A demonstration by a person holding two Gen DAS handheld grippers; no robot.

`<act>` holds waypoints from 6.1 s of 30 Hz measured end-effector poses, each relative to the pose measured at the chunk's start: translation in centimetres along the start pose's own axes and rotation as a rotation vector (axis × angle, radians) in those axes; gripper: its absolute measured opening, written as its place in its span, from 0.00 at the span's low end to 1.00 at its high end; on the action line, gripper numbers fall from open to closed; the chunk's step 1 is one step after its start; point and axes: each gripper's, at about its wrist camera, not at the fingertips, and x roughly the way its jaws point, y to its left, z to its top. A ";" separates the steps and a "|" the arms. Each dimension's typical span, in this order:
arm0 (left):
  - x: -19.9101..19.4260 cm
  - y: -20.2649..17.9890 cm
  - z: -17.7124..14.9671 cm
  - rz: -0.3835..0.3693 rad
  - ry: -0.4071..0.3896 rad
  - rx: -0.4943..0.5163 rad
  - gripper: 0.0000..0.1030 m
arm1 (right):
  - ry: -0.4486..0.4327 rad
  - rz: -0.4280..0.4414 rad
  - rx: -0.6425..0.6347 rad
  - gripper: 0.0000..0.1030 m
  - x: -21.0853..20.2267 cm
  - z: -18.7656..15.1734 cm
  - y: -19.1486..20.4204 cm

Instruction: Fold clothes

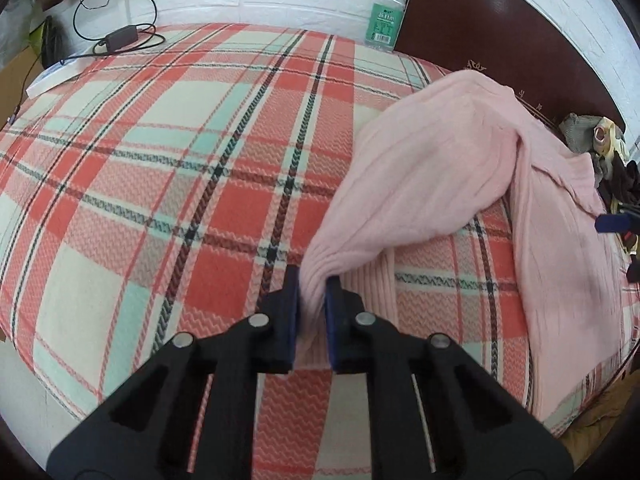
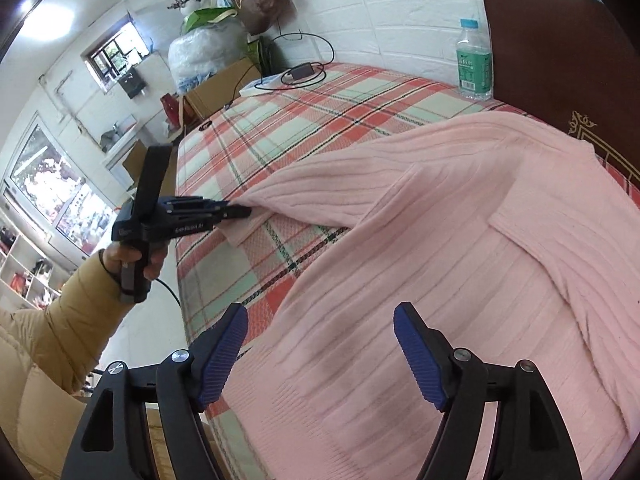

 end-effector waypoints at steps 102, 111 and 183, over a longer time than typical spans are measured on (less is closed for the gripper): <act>-2.6 -16.9 -8.6 -0.412 0.156 0.100 0.93 | -0.221 -0.190 0.662 0.87 -16.4 -27.9 -9.1; -2.0 -19.3 -8.2 -0.373 0.172 0.084 0.86 | -0.329 -0.174 0.569 0.95 -13.9 -26.2 -8.2; -4.5 -15.0 -9.1 -0.629 0.313 -0.109 0.15 | -0.355 0.043 0.688 0.06 -16.4 -28.4 -6.7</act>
